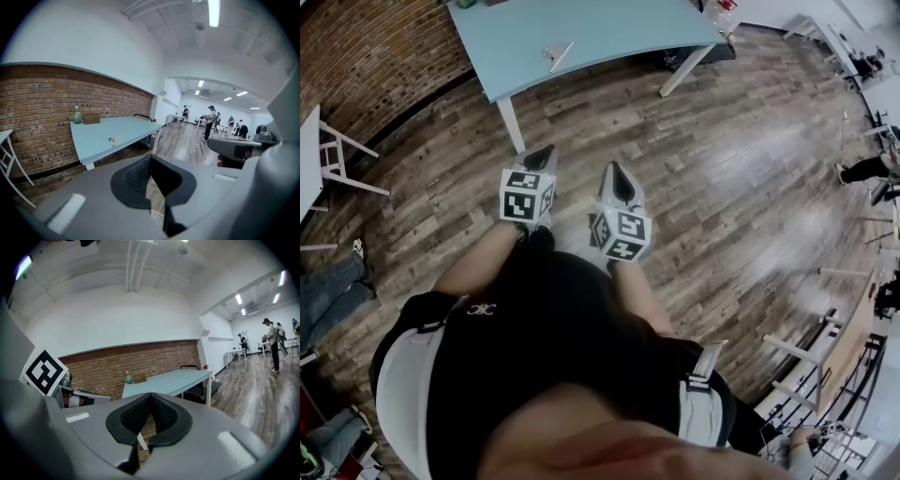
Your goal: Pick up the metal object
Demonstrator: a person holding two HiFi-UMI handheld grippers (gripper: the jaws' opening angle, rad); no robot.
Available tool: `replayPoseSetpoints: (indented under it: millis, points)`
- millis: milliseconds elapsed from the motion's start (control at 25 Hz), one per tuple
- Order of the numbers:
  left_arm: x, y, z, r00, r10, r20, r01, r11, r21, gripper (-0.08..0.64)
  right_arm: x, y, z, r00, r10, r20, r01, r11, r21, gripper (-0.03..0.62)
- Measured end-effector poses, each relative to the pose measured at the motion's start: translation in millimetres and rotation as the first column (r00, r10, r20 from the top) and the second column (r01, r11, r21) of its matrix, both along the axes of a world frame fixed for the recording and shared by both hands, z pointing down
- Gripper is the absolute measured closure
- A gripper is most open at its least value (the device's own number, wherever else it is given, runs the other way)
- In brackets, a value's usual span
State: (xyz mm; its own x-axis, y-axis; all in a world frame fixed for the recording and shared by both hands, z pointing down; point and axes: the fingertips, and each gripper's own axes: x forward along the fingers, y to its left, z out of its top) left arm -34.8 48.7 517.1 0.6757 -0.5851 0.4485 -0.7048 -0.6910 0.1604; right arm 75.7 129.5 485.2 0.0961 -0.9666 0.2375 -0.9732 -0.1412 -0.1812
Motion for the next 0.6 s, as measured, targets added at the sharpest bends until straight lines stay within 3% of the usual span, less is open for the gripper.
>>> replayPoseSetpoints:
  millis: [600]
  points:
    - [-11, -125, 7, 0.999, -0.036, -0.026, 0.035, 0.999, -0.039, 0.559, -3, -129, 1, 1.000, -0.018, -0.012, 0.018, 0.999, -0.041, 0.578]
